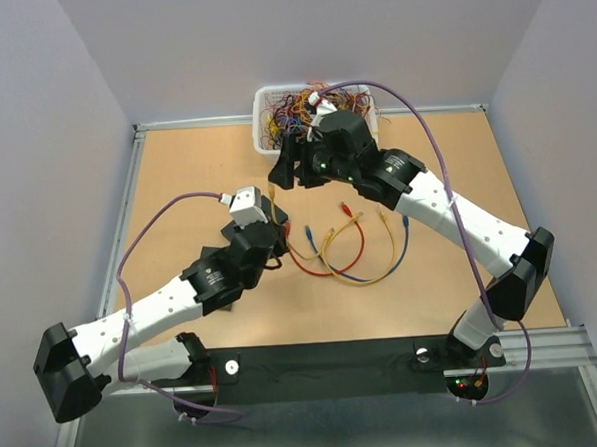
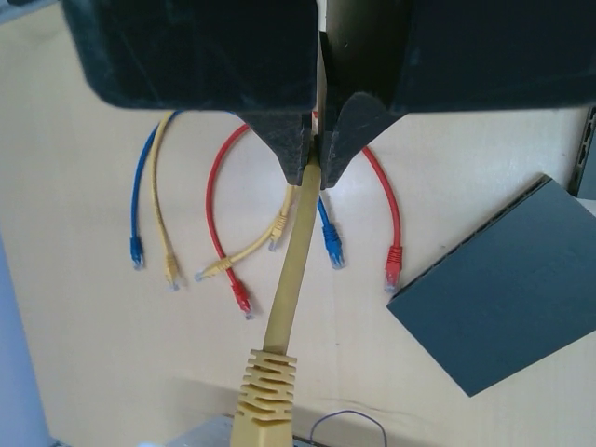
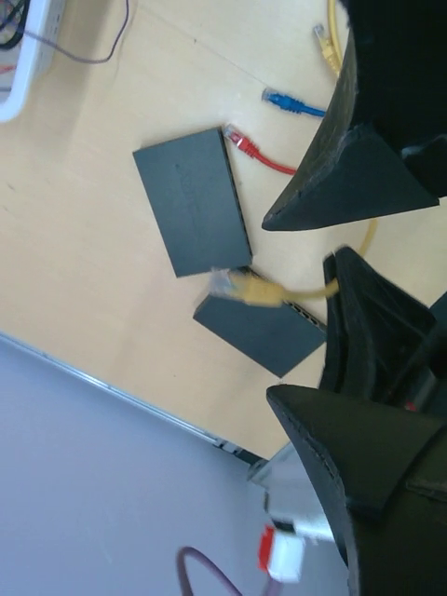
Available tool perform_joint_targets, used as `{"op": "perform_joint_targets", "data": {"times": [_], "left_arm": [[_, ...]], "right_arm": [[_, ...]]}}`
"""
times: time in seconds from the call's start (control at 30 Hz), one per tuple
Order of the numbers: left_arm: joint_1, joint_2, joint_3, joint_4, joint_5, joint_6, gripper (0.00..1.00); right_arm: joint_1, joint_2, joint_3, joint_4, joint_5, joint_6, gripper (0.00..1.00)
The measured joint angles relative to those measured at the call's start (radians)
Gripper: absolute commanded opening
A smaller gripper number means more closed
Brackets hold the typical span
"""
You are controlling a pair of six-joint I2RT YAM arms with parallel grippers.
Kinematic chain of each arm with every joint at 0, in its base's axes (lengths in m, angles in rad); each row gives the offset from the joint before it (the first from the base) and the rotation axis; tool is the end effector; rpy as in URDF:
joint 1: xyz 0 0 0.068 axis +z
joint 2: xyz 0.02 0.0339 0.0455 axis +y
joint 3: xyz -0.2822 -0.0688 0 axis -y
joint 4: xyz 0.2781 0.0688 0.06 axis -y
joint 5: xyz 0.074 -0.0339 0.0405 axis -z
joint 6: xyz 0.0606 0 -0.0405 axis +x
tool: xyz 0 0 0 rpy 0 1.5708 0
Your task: Insert the plug into the switch port
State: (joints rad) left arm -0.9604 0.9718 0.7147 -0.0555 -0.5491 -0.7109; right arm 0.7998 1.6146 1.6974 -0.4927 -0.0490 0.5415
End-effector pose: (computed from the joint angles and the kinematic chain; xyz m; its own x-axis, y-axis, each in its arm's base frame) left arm 0.1776 -0.1988 0.2952 -0.4039 -0.3936 -0.8258 0.1989 0.8433 -0.4993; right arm 0.2961 0.3090 0.4246 -0.6233 0.0972 -0.7759 -0.4976 0.7161 0.4895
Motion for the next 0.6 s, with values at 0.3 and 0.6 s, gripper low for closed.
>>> {"op": "perform_joint_targets", "data": {"times": [0.3, 0.6], "left_arm": [[-0.068, 0.114, 0.117, -0.15, -0.175, -0.15, 0.0], [-0.101, 0.095, 0.119, -0.189, -0.232, -0.205, 0.0]], "right_arm": [[0.133, 0.042, 0.122, -0.114, 0.234, -0.009, 0.53], [0.144, 0.095, 0.121, -0.206, 0.357, 0.013, 0.52]]}}
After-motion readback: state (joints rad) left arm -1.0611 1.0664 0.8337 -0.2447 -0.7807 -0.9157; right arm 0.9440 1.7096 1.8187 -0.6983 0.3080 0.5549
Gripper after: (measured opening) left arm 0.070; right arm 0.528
